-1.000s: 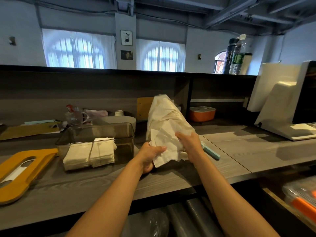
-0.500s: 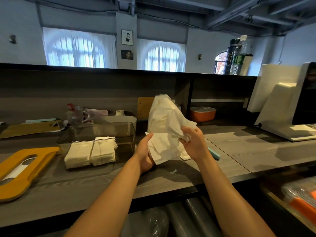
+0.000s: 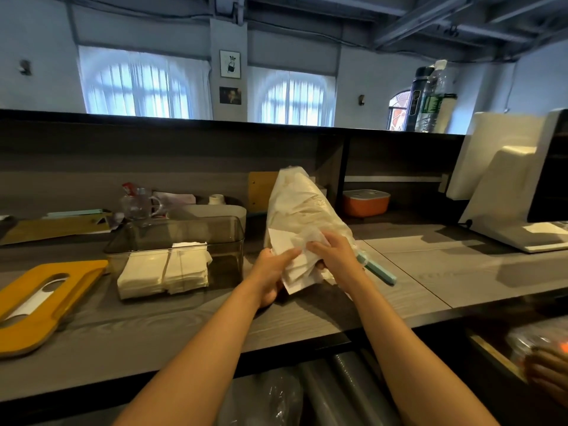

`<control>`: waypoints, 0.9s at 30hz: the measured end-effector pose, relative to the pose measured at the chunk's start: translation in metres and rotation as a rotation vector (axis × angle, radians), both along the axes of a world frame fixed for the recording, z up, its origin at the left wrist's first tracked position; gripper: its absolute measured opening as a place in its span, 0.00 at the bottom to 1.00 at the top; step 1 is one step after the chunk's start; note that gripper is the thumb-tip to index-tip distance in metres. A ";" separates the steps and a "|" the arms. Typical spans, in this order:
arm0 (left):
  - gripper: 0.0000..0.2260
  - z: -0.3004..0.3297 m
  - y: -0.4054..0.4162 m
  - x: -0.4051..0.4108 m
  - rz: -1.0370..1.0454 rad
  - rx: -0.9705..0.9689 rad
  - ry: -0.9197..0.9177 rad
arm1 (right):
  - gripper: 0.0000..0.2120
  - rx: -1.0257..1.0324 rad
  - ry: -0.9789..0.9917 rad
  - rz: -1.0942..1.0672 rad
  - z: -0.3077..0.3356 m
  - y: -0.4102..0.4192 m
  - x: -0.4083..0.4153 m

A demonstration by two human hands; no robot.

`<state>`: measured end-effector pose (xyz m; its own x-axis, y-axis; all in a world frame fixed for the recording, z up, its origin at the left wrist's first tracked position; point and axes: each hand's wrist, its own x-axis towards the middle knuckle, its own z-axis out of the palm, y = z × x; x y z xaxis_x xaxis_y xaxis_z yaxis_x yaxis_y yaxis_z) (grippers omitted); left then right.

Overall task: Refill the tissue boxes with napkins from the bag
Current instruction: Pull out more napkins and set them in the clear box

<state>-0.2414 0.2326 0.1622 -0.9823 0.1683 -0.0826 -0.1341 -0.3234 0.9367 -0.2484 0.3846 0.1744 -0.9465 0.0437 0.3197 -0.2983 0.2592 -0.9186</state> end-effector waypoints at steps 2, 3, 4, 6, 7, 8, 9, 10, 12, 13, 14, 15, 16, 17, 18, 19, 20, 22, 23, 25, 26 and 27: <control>0.23 -0.005 0.002 -0.005 0.064 -0.051 0.050 | 0.11 0.035 0.032 -0.080 -0.001 0.000 -0.004; 0.22 -0.005 0.002 -0.006 0.084 -0.032 0.061 | 0.17 0.043 0.044 -0.125 -0.002 0.000 -0.007; 0.22 -0.003 0.001 -0.007 0.099 0.013 0.077 | 0.21 0.027 0.054 -0.153 -0.002 -0.001 -0.007; 0.20 0.001 -0.002 -0.008 0.111 0.145 0.099 | 0.23 -0.061 0.038 -0.158 0.000 -0.003 -0.005; 0.20 0.002 -0.004 -0.008 0.113 0.209 0.101 | 0.22 -0.103 0.012 -0.127 0.000 -0.004 -0.006; 0.19 0.003 -0.006 -0.008 0.109 0.256 0.101 | 0.21 -0.140 -0.037 -0.079 0.002 -0.006 -0.003; 0.18 0.005 -0.007 -0.007 0.108 0.282 0.095 | 0.20 -0.178 -0.096 -0.018 0.002 -0.009 -0.002; 0.17 0.006 -0.007 -0.005 0.105 0.289 0.093 | 0.22 -0.205 -0.158 0.048 0.004 -0.012 0.000; 0.17 0.007 -0.007 -0.001 0.080 0.283 0.091 | 0.20 -0.223 -0.224 0.146 0.004 -0.016 0.004; 0.17 0.006 -0.006 -0.001 0.061 0.272 0.092 | 0.15 -0.239 -0.215 0.162 0.004 -0.017 0.004; 0.18 0.005 -0.004 0.000 0.045 0.255 0.096 | 0.10 -0.273 -0.196 0.158 0.004 -0.016 0.005; 0.19 0.004 -0.002 0.002 0.041 0.245 0.092 | 0.06 -0.323 -0.178 0.144 0.004 -0.015 0.005; 0.20 0.004 0.000 0.003 0.043 0.231 0.087 | 0.05 -0.362 -0.156 0.124 0.004 -0.013 0.005; 0.20 0.004 0.001 0.003 0.044 0.218 0.078 | 0.06 -0.385 -0.128 0.102 0.003 -0.011 0.003; 0.20 0.005 0.002 0.004 0.034 0.203 0.071 | 0.06 -0.383 -0.096 0.071 0.002 -0.010 0.002; 0.17 0.006 0.002 0.006 0.015 0.203 0.056 | 0.07 -0.357 -0.061 0.029 0.002 -0.010 0.002; 0.15 0.008 0.002 0.007 -0.008 0.221 0.033 | 0.08 -0.322 -0.019 -0.009 0.002 -0.010 0.002; 0.14 0.010 -0.001 0.009 -0.059 0.318 -0.035 | 0.11 -0.274 0.051 -0.060 0.002 -0.009 0.001; 0.17 0.010 -0.003 0.008 -0.087 0.367 -0.063 | 0.10 -0.258 0.080 -0.076 0.003 -0.009 0.001; 0.22 0.009 -0.005 0.009 -0.138 0.402 -0.088 | 0.06 -0.248 0.103 -0.103 0.004 -0.008 0.001; 0.25 0.008 -0.006 0.009 -0.168 0.398 -0.094 | 0.06 -0.272 0.092 -0.106 0.005 -0.008 0.000; 0.28 0.007 -0.007 0.009 -0.203 0.399 -0.107 | 0.05 -0.314 0.059 -0.095 0.007 -0.007 0.001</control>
<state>-0.2325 0.2254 0.1695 -0.9157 0.3956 -0.0711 -0.3209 -0.6130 0.7220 -0.2476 0.3771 0.1811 -0.9139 0.2358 0.3304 -0.3412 -0.0051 -0.9400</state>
